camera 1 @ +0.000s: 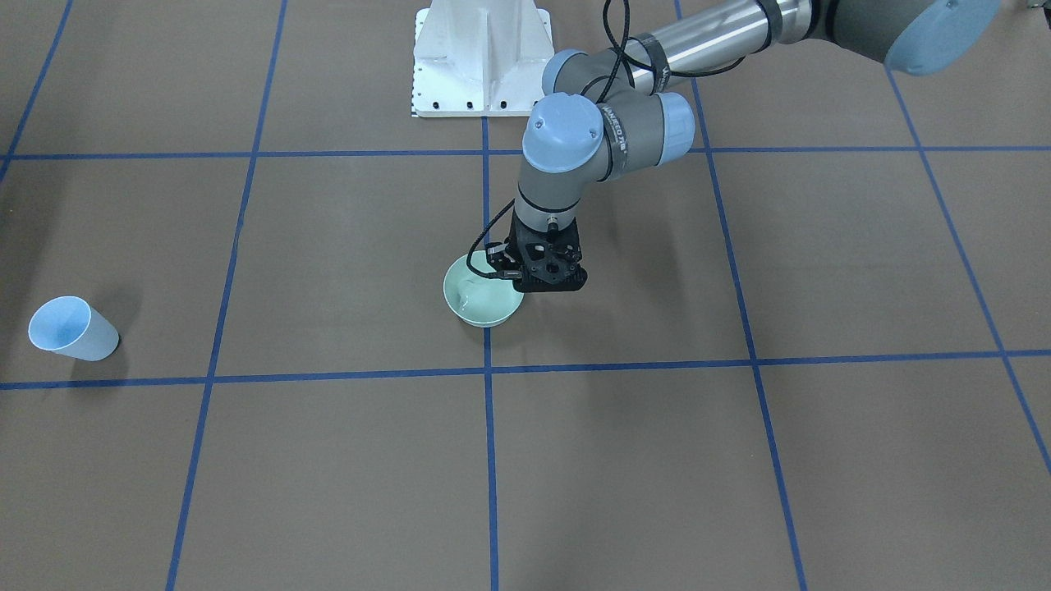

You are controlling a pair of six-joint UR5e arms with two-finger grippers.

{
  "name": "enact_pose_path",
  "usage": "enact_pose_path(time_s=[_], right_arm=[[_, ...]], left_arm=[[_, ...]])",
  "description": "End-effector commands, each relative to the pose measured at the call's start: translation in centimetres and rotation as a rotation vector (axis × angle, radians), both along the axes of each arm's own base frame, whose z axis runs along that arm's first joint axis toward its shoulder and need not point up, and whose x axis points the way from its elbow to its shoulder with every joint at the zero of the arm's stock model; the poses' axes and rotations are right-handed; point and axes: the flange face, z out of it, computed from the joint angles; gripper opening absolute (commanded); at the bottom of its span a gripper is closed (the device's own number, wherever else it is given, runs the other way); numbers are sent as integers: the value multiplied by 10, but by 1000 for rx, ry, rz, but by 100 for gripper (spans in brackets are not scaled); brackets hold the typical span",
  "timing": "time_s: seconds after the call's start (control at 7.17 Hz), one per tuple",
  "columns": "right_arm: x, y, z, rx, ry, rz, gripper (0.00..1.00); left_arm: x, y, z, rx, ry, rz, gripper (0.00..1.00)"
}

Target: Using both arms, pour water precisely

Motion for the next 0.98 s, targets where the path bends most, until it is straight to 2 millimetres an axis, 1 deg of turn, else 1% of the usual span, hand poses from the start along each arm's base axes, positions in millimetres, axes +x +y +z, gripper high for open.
enact_pose_path(time_s=[0.0,0.28,0.42,0.56,0.7,0.84], right_arm=[[0,0,0,2,4,0,100],[1,0,1,1,7,1,100],[1,1,2,-1,8,1,100],[1,3,5,-3,10,2,100],[1,3,5,-7,9,3,100],[0,4,5,-8,6,3,100]], left_arm=[[1,2,-12,7,16,6,0],[-6,3,-22,12,31,5,0],[-18,-3,-27,11,45,0,0],[-42,-18,-27,-20,74,16,0],[-75,-34,-7,-54,83,9,0],[-103,-33,17,-5,78,54,0]])
